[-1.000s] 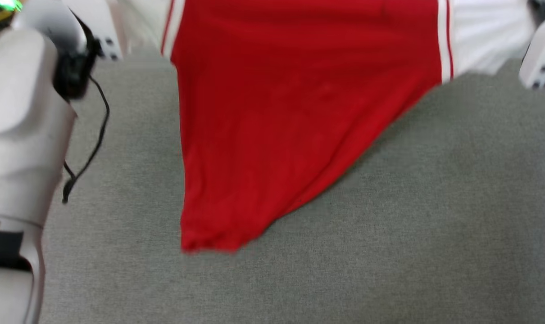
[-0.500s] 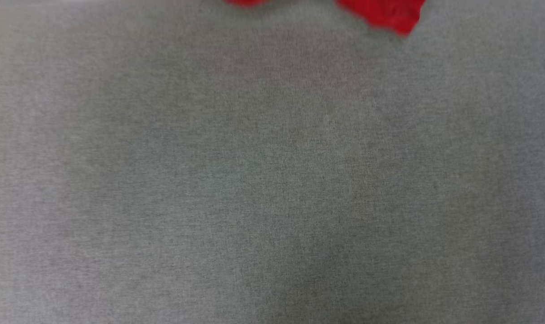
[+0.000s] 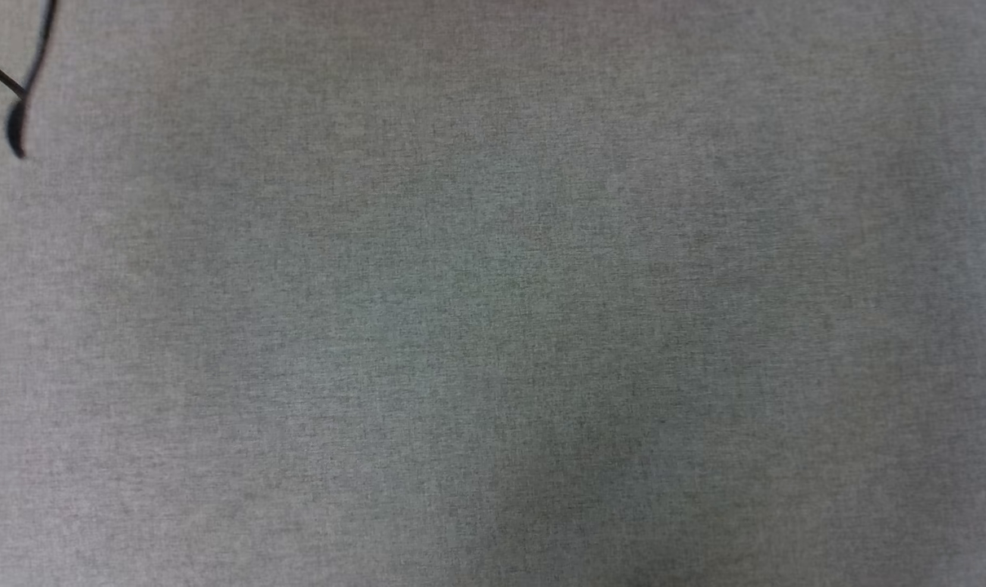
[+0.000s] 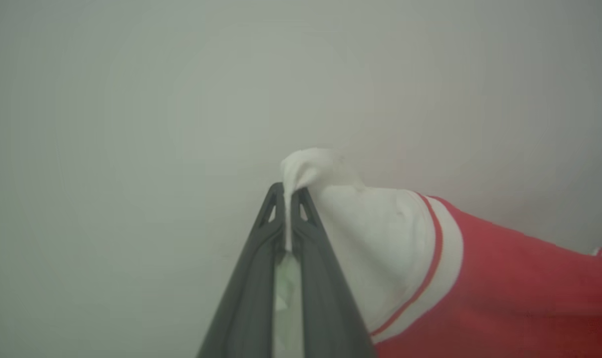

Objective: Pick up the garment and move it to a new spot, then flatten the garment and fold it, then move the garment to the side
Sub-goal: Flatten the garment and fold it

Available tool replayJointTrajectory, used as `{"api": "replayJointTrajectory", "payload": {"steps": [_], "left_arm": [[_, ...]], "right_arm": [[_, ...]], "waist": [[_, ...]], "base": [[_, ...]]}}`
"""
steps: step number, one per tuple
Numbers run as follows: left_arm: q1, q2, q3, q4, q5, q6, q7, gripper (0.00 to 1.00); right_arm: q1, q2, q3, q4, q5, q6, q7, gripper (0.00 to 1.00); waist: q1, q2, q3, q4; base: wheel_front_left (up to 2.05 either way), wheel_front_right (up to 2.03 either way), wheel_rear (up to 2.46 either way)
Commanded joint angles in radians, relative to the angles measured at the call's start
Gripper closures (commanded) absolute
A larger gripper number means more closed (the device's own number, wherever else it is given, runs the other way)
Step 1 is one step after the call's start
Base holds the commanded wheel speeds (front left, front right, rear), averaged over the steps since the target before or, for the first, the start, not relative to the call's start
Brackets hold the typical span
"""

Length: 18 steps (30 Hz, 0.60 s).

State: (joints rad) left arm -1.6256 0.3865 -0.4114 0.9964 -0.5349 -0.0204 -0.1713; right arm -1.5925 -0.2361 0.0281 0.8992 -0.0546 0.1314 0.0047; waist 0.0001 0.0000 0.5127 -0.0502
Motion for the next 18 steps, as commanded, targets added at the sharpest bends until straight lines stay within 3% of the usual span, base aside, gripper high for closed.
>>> {"api": "replayJointTrajectory", "payload": {"steps": [1, 10, 18], "left_arm": [[0.031, -0.014, 0.000, 0.028, -0.011, -0.017, -0.013, 1.00], [0.286, -0.060, 0.023, 0.115, -0.082, -0.085, -0.087, 1.00], [0.657, -0.072, 0.092, -0.014, -0.145, -0.101, -0.095, 1.00]], "right_arm": [[0.034, 0.014, 0.014, 0.035, 0.023, -0.001, -0.013, 1.00], [0.276, 0.034, 0.111, 0.129, 0.195, -0.001, -0.095, 1.00], [0.630, 0.001, 0.215, 0.004, 0.374, -0.001, -0.106, 1.00]], "waist": [[-0.0001, 0.0000, 0.007, 0.006], [-0.0001, 0.0000, -0.128, 0.020], [-0.0001, 0.0000, -0.304, 0.026]], "base": [[0.00, 0.00, 0.00], [0.00, 0.00, 0.00], [0.00, 0.00, 0.00]]}}
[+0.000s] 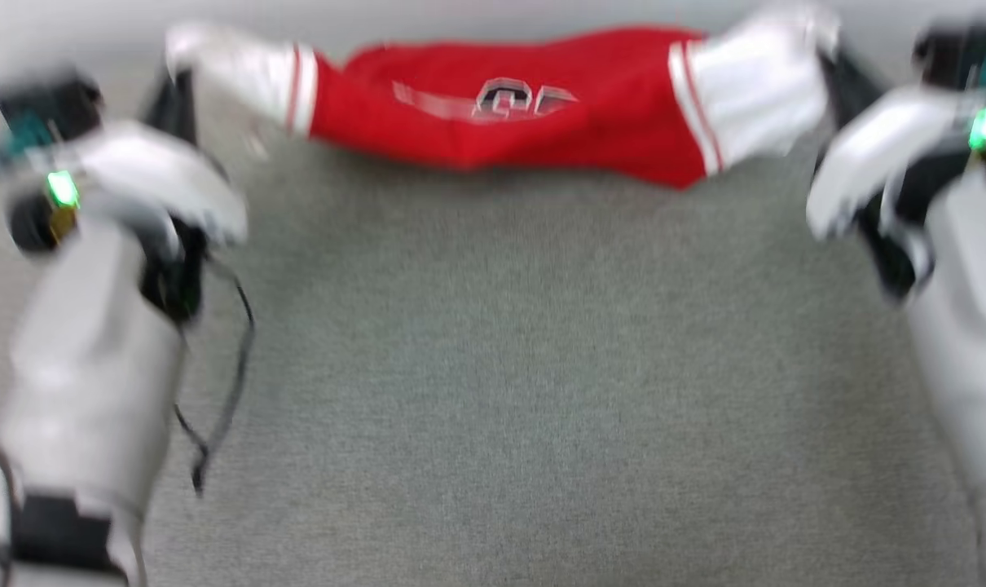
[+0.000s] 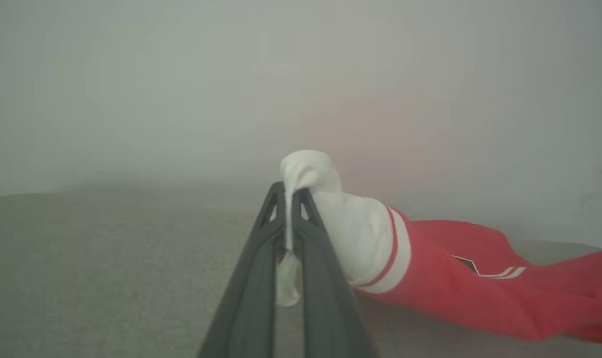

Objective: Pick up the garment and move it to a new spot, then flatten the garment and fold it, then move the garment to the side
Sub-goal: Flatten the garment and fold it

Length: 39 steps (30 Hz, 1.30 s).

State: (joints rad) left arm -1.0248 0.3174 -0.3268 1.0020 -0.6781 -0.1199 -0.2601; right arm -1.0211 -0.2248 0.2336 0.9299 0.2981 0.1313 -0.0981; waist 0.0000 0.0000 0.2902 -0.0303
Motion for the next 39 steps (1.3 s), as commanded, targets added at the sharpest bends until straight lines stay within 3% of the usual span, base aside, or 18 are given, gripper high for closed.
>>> {"api": "replayJointTrajectory", "payload": {"steps": [1, 6, 13, 21, 30, 31, 32, 33, 39], "left_arm": [[0.104, -0.003, 0.019, -0.046, -0.008, 0.003, -0.007, 1.00], [0.347, 0.013, 0.050, -0.171, -0.005, 0.055, -0.006, 1.00], [0.626, 0.037, 0.040, -0.334, -0.007, 0.129, 0.025, 1.00], [0.952, 0.048, 0.036, -0.560, -0.039, 0.241, 0.108, 1.00], [1.167, 0.108, 0.014, -0.800, 0.014, 0.382, 0.177, 1.00], [1.176, 0.110, 0.011, -0.825, 0.019, 0.394, 0.184, 1.00], [1.182, 0.113, 0.005, -0.850, 0.029, 0.404, 0.185, 1.00], [1.184, 0.114, 0.001, -0.873, 0.036, 0.412, 0.187, 1.00], [1.151, 0.113, -0.023, -0.970, 0.073, 0.438, 0.196, 1.00]], "right_arm": [[0.108, -0.017, 0.017, -0.057, 0.045, -0.001, 0.000, 1.00], [0.359, -0.042, 0.013, -0.200, 0.120, -0.001, 0.028, 1.00], [0.658, -0.030, -0.041, -0.374, 0.134, -0.001, 0.089, 1.00], [1.022, 0.049, -0.163, -0.551, 0.086, -0.001, 0.152, 1.00], [1.259, 0.113, -0.280, -0.747, -0.045, -0.001, 0.271, 1.00], [1.270, 0.115, -0.282, -0.767, -0.051, -0.001, 0.284, 0.87], [1.278, 0.117, -0.279, -0.788, -0.048, -0.001, 0.294, 0.52], [1.283, 0.118, -0.279, -0.806, -0.042, -0.001, 0.305, 0.00], [1.195, 0.118, -0.329, -0.858, -0.012, -0.001, 0.316, 0.00]], "waist": [[0.0000, 0.0000, -0.097, 0.006], [0.0000, 0.0000, -0.174, -0.006], [0.0000, 0.0000, -0.225, -0.020], [0.0000, 0.0000, -0.273, -0.013], [0.0000, 0.0000, -0.299, -0.001], [0.0000, 0.0000, -0.297, 0.001], [0.0000, 0.0000, -0.294, 0.002], [0.0000, 0.0000, -0.289, 0.004], [0.0000, 0.0000, -0.250, 0.022]], "base": [[0.00, 0.00, 0.00], [0.00, 0.00, 0.00], [0.00, 0.00, 0.00], [0.00, 0.00, 0.00], [0.00, 0.00, 0.00], [0.00, 0.00, 0.00], [0.00, 0.00, 0.00], [0.00, 0.00, 0.00], [0.00, 0.00, 0.00]]}}
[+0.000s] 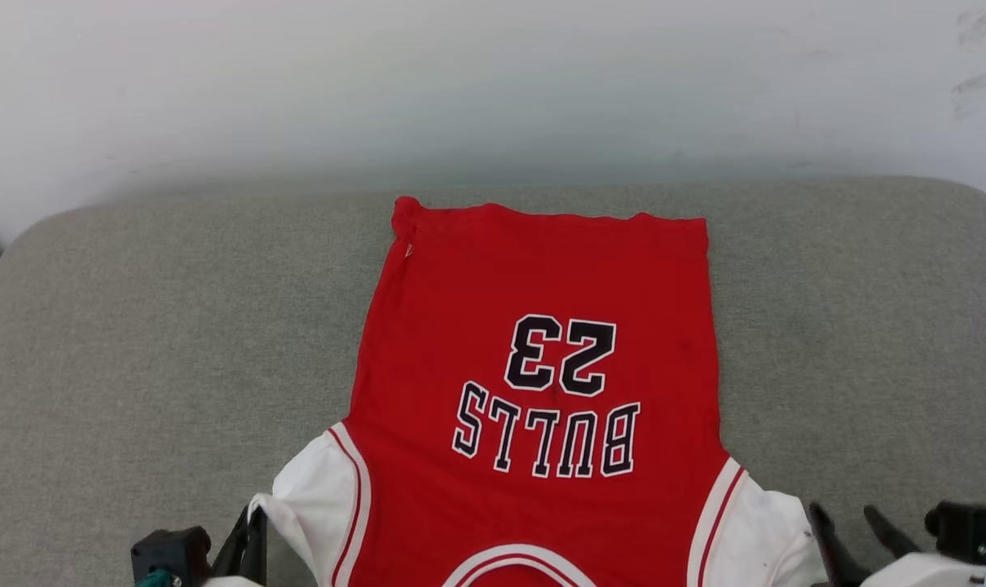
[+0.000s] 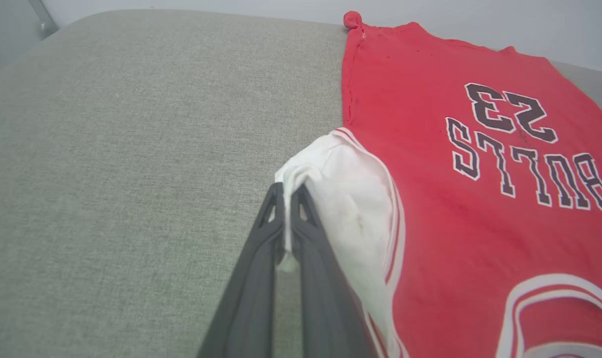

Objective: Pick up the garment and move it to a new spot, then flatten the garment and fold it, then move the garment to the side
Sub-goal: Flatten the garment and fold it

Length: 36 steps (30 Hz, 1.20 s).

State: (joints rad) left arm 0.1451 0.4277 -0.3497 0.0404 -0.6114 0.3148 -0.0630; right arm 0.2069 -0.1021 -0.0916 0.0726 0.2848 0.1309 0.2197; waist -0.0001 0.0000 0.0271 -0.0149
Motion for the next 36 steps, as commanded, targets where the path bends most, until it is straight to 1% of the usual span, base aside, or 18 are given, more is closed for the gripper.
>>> {"api": "replayJointTrajectory", "payload": {"steps": [1, 5, 10, 12, 17, 20, 23, 26, 28, 32, 36], "left_arm": [[-0.029, 0.002, -0.004, -0.018, 0.013, 0.002, -0.005, 1.00], [-0.071, -0.005, -0.015, -0.061, 0.037, 0.006, -0.018, 1.00], [-0.143, -0.010, -0.040, -0.125, 0.070, -0.009, -0.024, 1.00], [-0.177, -0.012, -0.049, -0.142, 0.083, -0.018, -0.029, 1.00], [-0.283, -0.020, -0.088, -0.168, 0.116, -0.069, -0.037, 1.00], [-0.349, -0.027, -0.113, -0.169, 0.134, -0.102, -0.044, 1.00], [-0.395, -0.041, -0.130, -0.175, 0.144, -0.122, -0.054, 1.00], [-0.426, -0.058, -0.144, -0.180, 0.148, -0.134, -0.063, 1.00], [-0.441, -0.070, -0.151, -0.180, 0.149, -0.140, -0.073, 1.00], [-0.465, -0.089, -0.158, -0.171, 0.143, -0.149, -0.091, 1.00], [-0.477, -0.098, -0.159, -0.149, 0.139, -0.154, -0.104, 1.00]], "right_arm": [[-0.056, -0.008, -0.010, 0.006, 0.008, 0.000, -0.005, 0.00], [-0.213, -0.021, -0.061, 0.058, 0.009, 0.000, -0.045, 0.00], [-0.464, -0.064, -0.107, 0.215, -0.004, 0.000, -0.096, 0.00], [-0.572, -0.079, -0.120, 0.287, -0.002, 0.000, -0.105, 0.00], [-0.808, -0.161, -0.114, 0.455, -0.022, 0.000, -0.056, 0.00], [-0.942, -0.201, -0.083, 0.532, -0.017, 0.000, 0.017, 0.00], [-1.054, -0.237, -0.063, 0.605, -0.016, -0.001, 0.146, 0.00], [-1.155, -0.253, -0.050, 0.662, -0.005, 0.000, 0.287, 0.00], [-1.194, -0.266, -0.057, 0.693, -0.007, -0.001, 0.354, 0.00], [-1.248, -0.273, -0.076, 0.738, -0.025, 0.000, 0.445, 0.00], [-1.238, -0.243, -0.103, 0.806, -0.044, -0.001, 0.537, 0.00]], "waist": [[0.0001, 0.0000, 0.022, 0.013], [0.0001, 0.0000, 0.073, 0.035], [0.0001, 0.0000, 0.166, 0.082], [0.0001, 0.0000, 0.205, 0.103], [0.0001, 0.0000, 0.303, 0.176], [0.0001, 0.0000, 0.350, 0.213], [0.0001, 0.0000, 0.394, 0.239], [0.0001, 0.0000, 0.435, 0.260], [0.0001, 0.0000, 0.456, 0.274], [0.0001, 0.0000, 0.496, 0.296], [0.0001, 0.0000, 0.515, 0.300]], "base": [[0.00, 0.00, 0.00], [0.00, 0.00, 0.00], [0.00, 0.00, 0.00], [0.00, 0.00, 0.00], [0.00, 0.00, 0.00], [0.00, 0.00, 0.00], [0.00, 0.00, 0.00], [0.00, 0.00, 0.00], [0.00, 0.00, 0.00], [0.00, 0.00, 0.00], [0.00, 0.00, 0.00]]}}
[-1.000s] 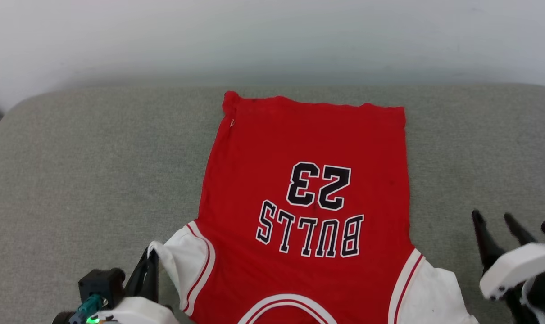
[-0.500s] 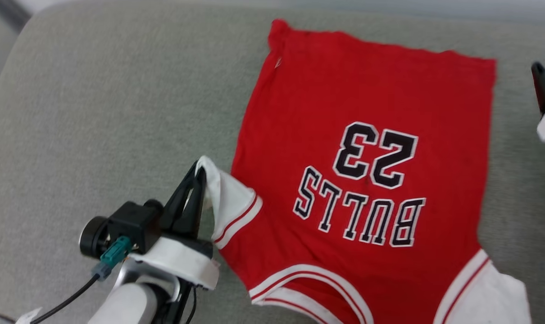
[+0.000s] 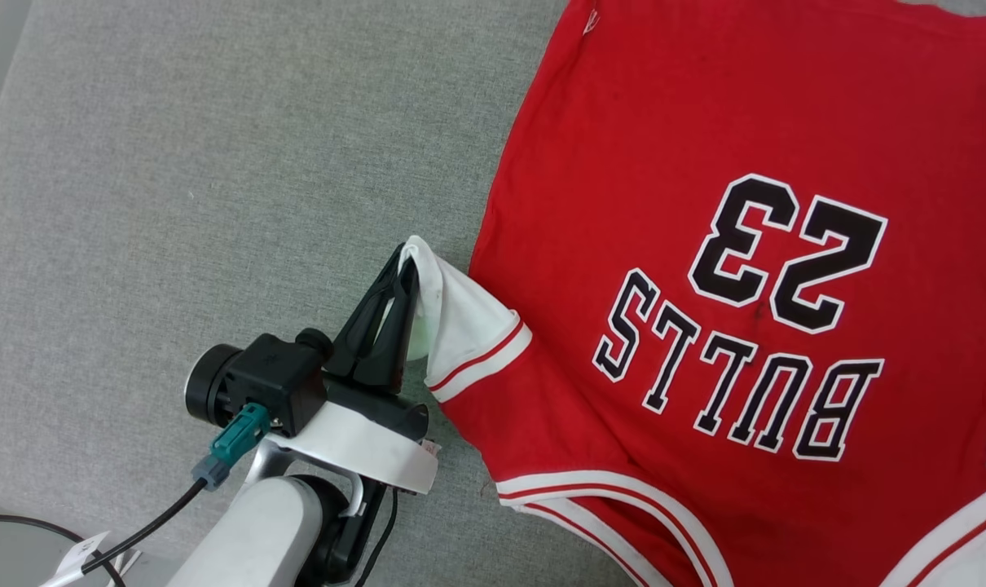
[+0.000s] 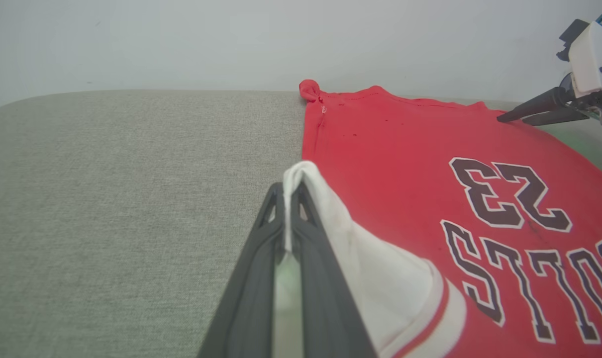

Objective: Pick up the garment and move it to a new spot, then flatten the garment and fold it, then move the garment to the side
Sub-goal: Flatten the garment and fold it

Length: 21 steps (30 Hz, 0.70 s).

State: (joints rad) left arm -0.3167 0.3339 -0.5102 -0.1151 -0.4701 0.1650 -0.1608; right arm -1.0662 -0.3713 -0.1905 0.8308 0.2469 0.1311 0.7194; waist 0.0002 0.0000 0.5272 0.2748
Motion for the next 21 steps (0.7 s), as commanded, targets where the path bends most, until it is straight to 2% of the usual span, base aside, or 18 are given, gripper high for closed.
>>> {"api": "replayJointTrajectory", "payload": {"steps": [1, 2, 3, 4, 7, 14, 21], "left_arm": [[-0.018, -0.005, 0.002, 0.011, -0.003, -0.005, -0.010, 1.00], [-0.021, -0.005, 0.002, 0.015, -0.004, -0.006, -0.011, 1.00], [-0.020, -0.005, 0.002, 0.020, -0.006, -0.007, -0.013, 1.00], [-0.021, -0.006, 0.001, 0.024, -0.007, -0.008, -0.013, 1.00], [-0.026, -0.004, 0.004, 0.037, -0.008, -0.006, -0.014, 1.00], [0.002, 0.008, 0.005, 0.073, -0.016, 0.003, -0.003, 1.00], [0.053, 0.031, 0.020, 0.127, -0.039, 0.023, 0.015, 1.00]], "right_arm": [[0.042, 0.035, -0.009, 0.063, -0.015, -0.001, 0.061, 0.00], [0.047, 0.044, -0.016, 0.078, -0.020, -0.001, 0.082, 0.00], [0.053, 0.055, -0.022, 0.089, -0.025, -0.001, 0.101, 0.55], [0.055, 0.061, -0.022, 0.088, -0.030, -0.001, 0.104, 1.00], [0.050, 0.061, -0.009, 0.050, -0.048, 0.000, 0.070, 1.00], [0.007, 0.000, 0.052, -0.049, -0.099, -0.001, -0.020, 1.00], [0.110, -0.049, 0.169, -0.167, -0.056, -0.001, -0.057, 1.00]], "waist": [[-0.0002, 0.0000, 0.017, 0.010], [-0.0002, 0.0000, 0.018, 0.010], [-0.0002, 0.0000, 0.018, 0.009], [-0.0002, 0.0000, 0.017, 0.009], [-0.0002, 0.0000, 0.008, 0.005], [-0.0002, 0.0000, -0.073, -0.036], [-0.0002, 0.0000, -0.215, -0.113]], "base": [[0.00, 0.00, 0.00], [0.00, 0.00, 0.00], [0.00, 0.00, 0.00], [0.00, 0.00, 0.00], [0.00, 0.00, 0.00], [0.00, 0.00, 0.00], [0.00, 0.00, 0.00]]}}
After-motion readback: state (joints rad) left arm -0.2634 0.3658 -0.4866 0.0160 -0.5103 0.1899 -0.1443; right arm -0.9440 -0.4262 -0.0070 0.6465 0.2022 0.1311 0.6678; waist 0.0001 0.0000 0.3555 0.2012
